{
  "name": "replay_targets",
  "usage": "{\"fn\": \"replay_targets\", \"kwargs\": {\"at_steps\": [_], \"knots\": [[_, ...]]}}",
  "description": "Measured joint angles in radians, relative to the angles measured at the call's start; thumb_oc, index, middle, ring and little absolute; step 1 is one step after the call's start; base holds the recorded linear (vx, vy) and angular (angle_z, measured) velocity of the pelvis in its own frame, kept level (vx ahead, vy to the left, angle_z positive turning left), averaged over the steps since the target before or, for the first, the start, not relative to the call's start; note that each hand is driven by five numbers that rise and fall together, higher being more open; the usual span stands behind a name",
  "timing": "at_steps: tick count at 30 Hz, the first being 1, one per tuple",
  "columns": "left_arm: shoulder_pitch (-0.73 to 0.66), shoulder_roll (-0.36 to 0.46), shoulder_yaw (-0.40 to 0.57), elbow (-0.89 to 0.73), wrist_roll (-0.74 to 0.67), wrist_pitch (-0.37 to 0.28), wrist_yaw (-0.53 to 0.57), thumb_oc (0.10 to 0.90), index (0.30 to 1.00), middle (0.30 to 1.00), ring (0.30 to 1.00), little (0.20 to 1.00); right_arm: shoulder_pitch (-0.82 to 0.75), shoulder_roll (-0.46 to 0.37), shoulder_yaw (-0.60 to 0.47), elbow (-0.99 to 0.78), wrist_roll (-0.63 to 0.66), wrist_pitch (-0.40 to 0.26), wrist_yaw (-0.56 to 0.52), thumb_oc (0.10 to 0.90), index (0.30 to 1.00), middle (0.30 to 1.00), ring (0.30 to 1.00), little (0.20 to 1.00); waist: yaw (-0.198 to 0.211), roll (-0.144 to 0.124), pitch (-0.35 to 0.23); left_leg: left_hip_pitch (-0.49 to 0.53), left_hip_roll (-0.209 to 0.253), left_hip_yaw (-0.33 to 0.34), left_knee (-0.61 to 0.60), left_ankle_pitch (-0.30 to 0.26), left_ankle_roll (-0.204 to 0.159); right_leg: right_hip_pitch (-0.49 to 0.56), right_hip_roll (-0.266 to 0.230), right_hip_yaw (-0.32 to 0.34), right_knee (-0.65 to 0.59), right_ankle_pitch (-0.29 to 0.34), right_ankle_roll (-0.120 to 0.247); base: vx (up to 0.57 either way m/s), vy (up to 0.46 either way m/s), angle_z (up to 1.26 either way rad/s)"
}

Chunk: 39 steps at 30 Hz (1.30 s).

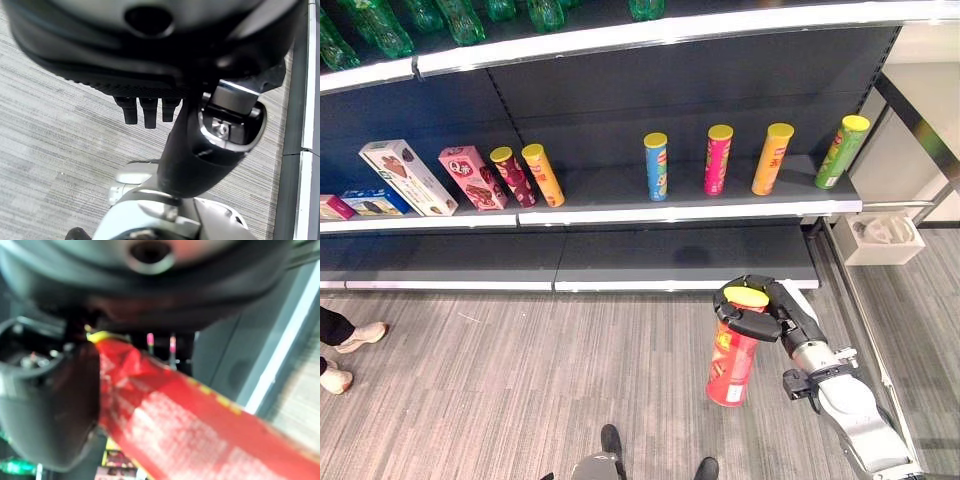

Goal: Put the goods on the table back onto the shelves and tidy them up.

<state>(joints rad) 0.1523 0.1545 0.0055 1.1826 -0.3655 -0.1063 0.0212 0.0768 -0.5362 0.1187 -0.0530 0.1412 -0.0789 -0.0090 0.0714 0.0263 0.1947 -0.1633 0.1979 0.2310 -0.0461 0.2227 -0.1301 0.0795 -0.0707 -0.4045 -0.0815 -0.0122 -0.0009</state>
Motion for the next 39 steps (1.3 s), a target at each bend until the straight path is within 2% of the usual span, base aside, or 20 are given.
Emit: {"fn": "replay_targets", "kwargs": {"at_steps": [3,6,9,10,11,12,14,17,19,20,21,22,24,25,27,31,32,34,36,39], "knots": [[-0.022,0.011,0.002,0.016,-0.006,0.003,0.025,0.800,0.900,0.900,0.900,0.900,0.011,0.001,0.005,0.009,-0.007,0.006,-0.001,0.400,0.300,0.300,0.300,0.300,0.007,-0.003,0.004,-0.041,0.086,-0.023,-0.053,0.005,-0.016,0.047,0.027,0.011,-0.004,-0.018,0.009,0.24,0.272,-0.08],[-0.017,0.010,-0.007,0.011,-0.005,0.002,0.041,0.800,0.900,0.900,0.900,0.900,0.014,0.008,0.001,0.001,-0.025,0.007,-0.019,0.400,0.300,0.300,0.300,0.300,0.015,0.009,-0.002,-0.063,0.120,-0.021,-0.048,0.004,-0.013,0.091,0.024,0.042,0.011,-0.034,0.031,0.20,0.297,-0.39],[-0.020,0.002,-0.049,0.020,-0.003,0.004,0.054,0.800,0.900,0.900,0.900,0.900,0.067,0.009,-0.011,-0.019,-0.045,0.018,-0.027,0.400,0.300,0.300,0.300,0.300,0.006,0.028,-0.019,-0.042,0.121,-0.024,-0.022,-0.010,-0.006,0.129,-0.003,0.087,0.016,-0.057,0.098,0.24,0.448,-0.49],[-0.023,-0.004,-0.053,0.036,0.005,0.004,0.060,0.800,0.900,0.900,0.900,0.900,0.102,0.031,-0.020,-0.040,-0.063,0.027,-0.032,0.400,0.300,0.300,0.300,0.300,-0.002,0.037,-0.032,-0.028,0.098,-0.018,0.019,0.050,0.019,0.150,-0.036,0.104,0.041,-0.079,0.138,0.18,0.507,-0.51],[-0.030,0.021,-0.051,0.043,0.013,0.005,0.066,0.800,0.900,0.900,0.900,0.900,0.120,0.087,-0.004,-0.038,-0.086,0.056,-0.044,0.400,0.300,0.300,0.300,0.300,-0.004,-0.033,-0.043,-0.033,0.043,0.012,0.050,0.006,0.032,0.128,-0.110,0.128,0.075,-0.100,0.137,0.21,0.701,-0.39],[-0.060,0.047,-0.065,0.039,0.027,0.005,0.071,0.800,0.900,0.900,0.900,0.900,0.141,0.111,0.007,-0.042,-0.098,0.061,-0.039,0.400,0.300,0.300,0.300,0.300,-0.021,-0.069,-0.038,-0.031,0.009,0.037,0.069,-0.016,0.060,0.102,-0.146,0.143,0.124,-0.072,0.140,0.15,0.688,-0.16],[-0.107,0.077,-0.104,0.040,0.072,0.014,0.078,0.800,0.900,0.900,0.900,0.900,0.189,0.180,0.003,-0.084,-0.131,0.073,-0.046,0.400,0.300,0.300,0.300,0.300,-0.044,-0.065,-0.026,-0.030,-0.039,0.040,0.123,-0.058,0.108,0.057,-0.212,0.167,0.280,-0.025,0.128,0.05,0.445,0.25],[-0.125,0.071,-0.112,0.026,0.108,-0.006,0.073,0.800,0.900,0.900,0.900,0.900,0.161,0.186,0.048,-0.097,-0.136,0.078,-0.041,0.400,0.300,0.300,0.300,0.300,-0.052,-0.056,-0.034,0.017,-0.089,0.067,0.104,-0.101,0.150,-0.023,-0.297,0.165,0.463,0.010,0.117,0.08,0.408,-0.03],[-0.143,0.081,-0.100,0.017,0.113,-0.018,0.068,0.800,0.900,0.900,0.900,0.900,0.117,0.203,0.055,-0.111,-0.144,0.077,-0.043,0.400,0.300,0.300,0.300,0.300,-0.042,-0.067,-0.037,0.025,-0.137,0.108,0.131,-0.150,0.190,-0.078,-0.344,0.154,0.538,0.131,0.132,0.21,0.486,-0.17],[-0.146,0.068,-0.100,0.032,0.114,-0.015,0.061,0.800,0.900,0.900,0.900,0.900,0.094,0.203,0.059,-0.113,-0.148,0.077,-0.047,0.400,0.300,0.300,0.300,0.300,-0.046,-0.057,-0.032,0.049,-0.150,0.115,0.127,-0.170,0.209,-0.095,-0.370,0.144,0.580,0.205,0.126,0.16,0.288,-0.23],[-0.138,0.041,-0.104,0.065,0.119,-0.008,0.057,0.800,0.900,0.900,0.900,0.900,0.081,0.194,0.063,-0.115,-0.157,0.077,-0.047,0.400,0.300,0.300,0.300,0.300,-0.060,-0.040,-0.029,0.131,-0.178,0.110,0.067,-0.176,0.231,-0.129,-0.410,0.136,0.667,0.308,0.155,0.19,0.398,-0.09],[-0.122,0.036,-0.107,0.079,0.130,-0.001,0.057,0.800,0.900,0.900,0.900,0.900,0.079,0.195,0.070,-0.117,-0.160,0.069,-0.048,0.400,0.300,0.300,0.300,0.300,-0.059,-0.031,-0.037,0.176,-0.189,0.115,0.010,-0.162,0.228,-0.168,-0.411,0.142,0.762,0.195,0.201,0.17,0.301,0.17],[-0.108,0.047,-0.127,0.083,0.136,-0.004,0.061,0.800,0.900,0.900,0.900,0.900,0.083,0.174,0.086,-0.144,-0.178,0.046,-0.053,0.400,0.300,0.300,0.300,0.300,-0.083,-0.054,-0.050,0.190,-0.220,0.101,-0.012,-0.175,0.258,-0.310,-0.297,0.184,0.769,0.019,0.196,0.20,0.284,0.27],[-0.114,0.037,-0.141,0.084,0.149,0.004,0.058,0.800,0.900,0.900,0.900,0.900,0.108,0.186,0.066,-0.169,-0.194,0.033,-0.071,0.400,0.300,0.300,0.300,0.300,-0.100,-0.037,-0.033,0.225,-0.224,0.083,-0.044,-0.166,0.265,-0.316,-0.191,0.117,0.598,-0.044,0.171,0.10,0.163,0.14],[-0.109,0.050,-0.151,0.081,0.163,0.005,0.053,0.800,0.900,0.900,0.900,0.900,0.119,0.181,0.066,-0.162,-0.199,0.030,-0.072,0.400,0.300,0.300,0.300,0.300,-0.104,-0.038,-0.032,0.246,-0.243,0.086,-0.042,-0.173,0.261,-0.319,-0.150,0.043,0.485,-0.051,0.148,0.04,0.082,0.36],[-0.112,0.031,-0.159,0.050,0.209,0.004,0.054,0.800,0.900,0.900,0.900,0.900,0.179,0.122,0.070,-0.155,-0.236,0.026,-0.094,0.400,0.300,0.300,0.300,0.300,-0.121,-0.026,-0.037,0.251,-0.292,0.009,-0.043,-0.205,0.246,-0.335,-0.052,0.086,0.339,-0.013,0.092,0.06,0.050,0.75],[-0.110,0.027,-0.173,0.036,0.216,0.009,0.055,0.800,0.900,0.900,0.900,0.900,0.193,0.113,0.067,-0.157,-0.260,0.025,-0.097,0.400,0.300,0.300,0.300,0.300,-0.116,-0.007,-0.032,0.255,-0.305,-0.020,-0.040,-0.199,0.255,-0.313,-0.035,0.122,0.331,-0.005,0.083,0.06,0.018,0.49],[-0.087,0.021,-0.180,0.000,0.222,0.013,0.058,0.800,0.900,0.900,0.900,0.900,0.199,0.100,0.079,-0.157,-0.309,0.024,-0.102,0.400,0.300,0.300,0.300,0.300,-0.106,0.007,-0.027,0.257,-0.313,-0.033,-0.041,-0.199,0.254,-0.247,-0.027,0.106,0.299,-0.007,0.080,0.06,0.000,0.35],[-0.059,0.021,-0.176,-0.021,0.218,0.007,0.063,0.800,0.900,0.900,0.900,0.900,0.192,0.076,0.090,-0.156,-0.360,0.022,-0.107,0.400,0.300,0.300,0.300,0.300,-0.088,0.011,-0.027,0.254,-0.308,-0.047,-0.042,-0.199,0.254,-0.145,-0.003,0.103,0.166,0.018,0.069,0.08,-0.059,0.11],[-0.039,0.011,-0.133,-0.014,0.206,0.004,0.064,0.800,0.900,0.900,0.900,0.900,0.189,0.073,0.087,-0.157,-0.372,0.020,-0.115,0.400,0.300,0.300,0.300,0.300,-0.085,0.006,-0.031,0.256,-0.302,-0.052,-0.042,-0.207,0.241,-0.120,0.010,0.098,0.110,0.062,0.064,0.05,-0.055,0.03]]}}
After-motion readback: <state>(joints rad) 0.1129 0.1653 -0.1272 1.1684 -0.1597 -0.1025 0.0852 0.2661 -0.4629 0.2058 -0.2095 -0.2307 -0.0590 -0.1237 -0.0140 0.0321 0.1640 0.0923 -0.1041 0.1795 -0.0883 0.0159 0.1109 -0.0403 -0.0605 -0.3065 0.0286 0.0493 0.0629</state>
